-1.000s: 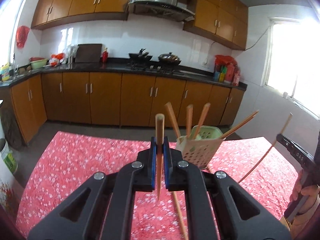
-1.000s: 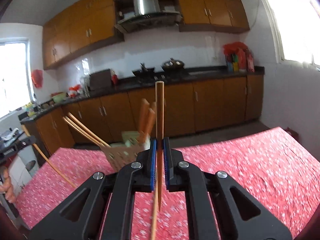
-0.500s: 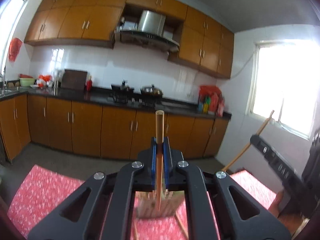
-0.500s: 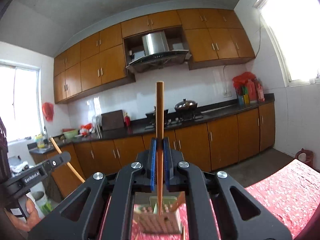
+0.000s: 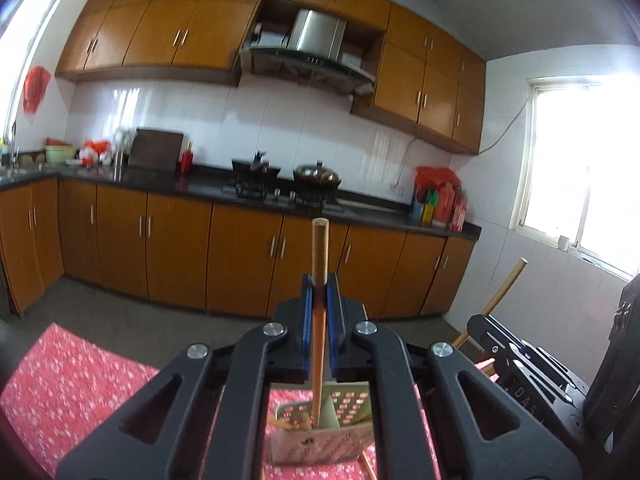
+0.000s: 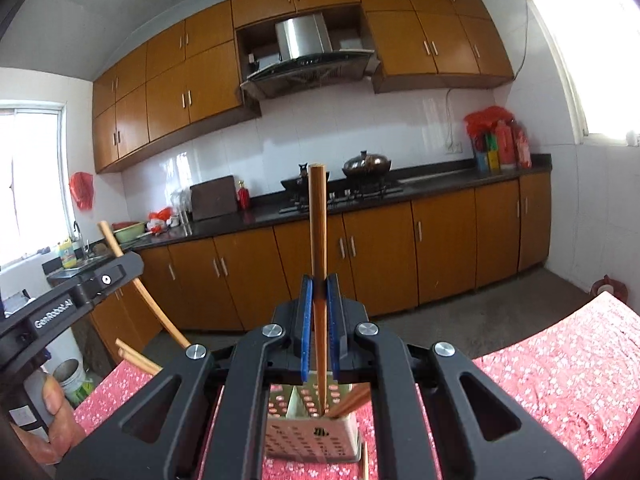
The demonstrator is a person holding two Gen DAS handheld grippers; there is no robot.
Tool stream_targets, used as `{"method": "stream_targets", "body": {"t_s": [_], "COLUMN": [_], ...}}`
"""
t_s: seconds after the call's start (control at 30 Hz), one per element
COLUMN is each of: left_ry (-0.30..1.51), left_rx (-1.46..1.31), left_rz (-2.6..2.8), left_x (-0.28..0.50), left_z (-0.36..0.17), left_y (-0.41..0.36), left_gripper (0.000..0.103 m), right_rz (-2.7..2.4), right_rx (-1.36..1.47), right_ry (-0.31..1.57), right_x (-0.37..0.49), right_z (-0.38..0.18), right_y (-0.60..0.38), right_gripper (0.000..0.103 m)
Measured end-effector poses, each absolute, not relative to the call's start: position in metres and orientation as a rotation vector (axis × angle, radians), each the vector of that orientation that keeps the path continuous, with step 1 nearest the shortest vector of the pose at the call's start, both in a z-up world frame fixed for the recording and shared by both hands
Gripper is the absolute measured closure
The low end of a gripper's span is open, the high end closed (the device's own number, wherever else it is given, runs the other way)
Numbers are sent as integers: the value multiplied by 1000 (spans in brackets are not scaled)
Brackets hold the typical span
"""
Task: Organize utensils
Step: 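Open the left gripper over the holder while the right gripper releases its chopstick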
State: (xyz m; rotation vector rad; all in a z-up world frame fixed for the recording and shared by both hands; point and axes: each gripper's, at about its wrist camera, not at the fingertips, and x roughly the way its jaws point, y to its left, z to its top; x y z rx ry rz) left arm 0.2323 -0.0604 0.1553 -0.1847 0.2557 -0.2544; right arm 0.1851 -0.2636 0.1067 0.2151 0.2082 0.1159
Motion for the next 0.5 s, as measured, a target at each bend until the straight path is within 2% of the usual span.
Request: {"method": "stream_targets", "body": {"t_s": [0.17,0.23,0.3,0.5], "left_ry": [259,249,242,269], "left_rx": [-195,-196,-195,-167], "left_rz": [-241,-232,-217,-159], "left_x": [224,214,204,165], "left_z": [152,154,156,145], "left_y": [-47,-41,-33,-3], "left_gripper": [89,82,80,80], "right_rz": [118,116,105,52], "right_rx": [205,202,197,178], "right_ry": [201,193,181,239], "right_x": [172,165,151,115], "right_z": [114,118,122,105], "right_y": [-264,-266,-271,-292], "right_gripper": [93,87,79,79]}}
